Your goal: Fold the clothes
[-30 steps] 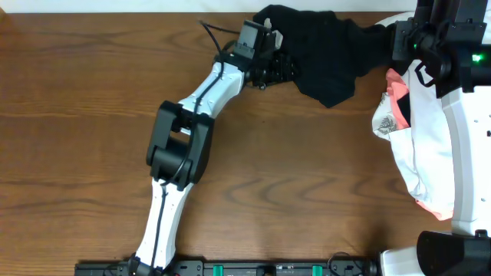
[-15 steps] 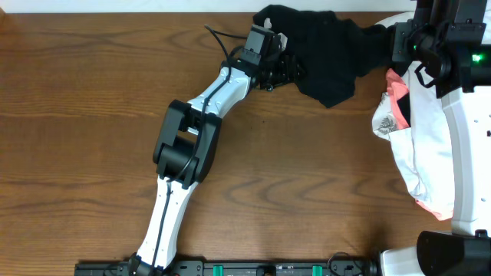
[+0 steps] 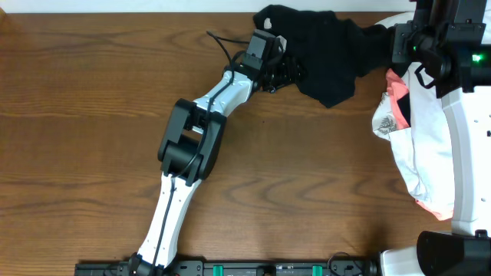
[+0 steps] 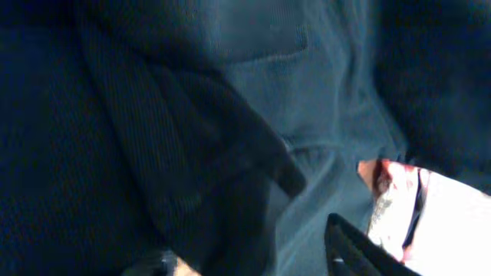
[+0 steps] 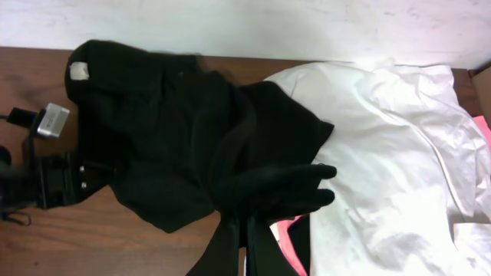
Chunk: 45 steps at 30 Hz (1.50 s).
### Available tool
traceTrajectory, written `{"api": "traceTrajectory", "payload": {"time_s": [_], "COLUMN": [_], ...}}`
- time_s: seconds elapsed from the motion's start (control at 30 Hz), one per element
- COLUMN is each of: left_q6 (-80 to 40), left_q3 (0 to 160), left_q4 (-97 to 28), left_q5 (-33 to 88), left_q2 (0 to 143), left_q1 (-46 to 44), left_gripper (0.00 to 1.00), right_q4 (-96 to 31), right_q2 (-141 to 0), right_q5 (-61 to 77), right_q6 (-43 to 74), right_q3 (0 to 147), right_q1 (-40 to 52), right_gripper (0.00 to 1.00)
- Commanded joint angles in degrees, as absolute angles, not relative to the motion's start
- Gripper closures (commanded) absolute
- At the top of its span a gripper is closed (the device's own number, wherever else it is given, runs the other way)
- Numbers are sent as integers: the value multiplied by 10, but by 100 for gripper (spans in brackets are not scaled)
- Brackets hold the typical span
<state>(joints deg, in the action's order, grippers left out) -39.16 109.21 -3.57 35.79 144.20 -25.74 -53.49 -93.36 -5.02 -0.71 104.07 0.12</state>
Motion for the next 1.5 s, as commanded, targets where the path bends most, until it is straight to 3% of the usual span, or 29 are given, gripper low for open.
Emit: {"api": "traceTrajectory", "payload": {"time_s": [0.0, 0.07, 0.1, 0.4, 0.67, 1.47], "left_q6": [-405, -418, -425, -360, -196, -161], "left_q3": [1096, 1096, 1096, 1096, 1096, 1096], "left_q4": [-27, -22, -22, -96, -317, -521], "left_q5": [349, 349, 350, 424, 322, 319], "left_q2": [1460, 1459, 1459, 1415, 1229, 740], "left_q1": [-261, -260, -260, -240, -202, 124], "left_gripper": [70, 91, 94, 94, 94, 94], "right_q4": [-538, -538, -538, -538, -534, -533], "right_q2": [-930, -930, -930, -930, -929, -733], "right_q5": [-58, -58, -58, -58, -58, -60], "right_q6": [-13, -13, -13, -13, -14, -13], "right_q3": [1045, 1045, 1045, 1045, 1045, 1051], "right_q1": [-3, -3, -3, -3, -3, -9], "right_gripper": [99, 99, 99, 99, 99, 99]}}
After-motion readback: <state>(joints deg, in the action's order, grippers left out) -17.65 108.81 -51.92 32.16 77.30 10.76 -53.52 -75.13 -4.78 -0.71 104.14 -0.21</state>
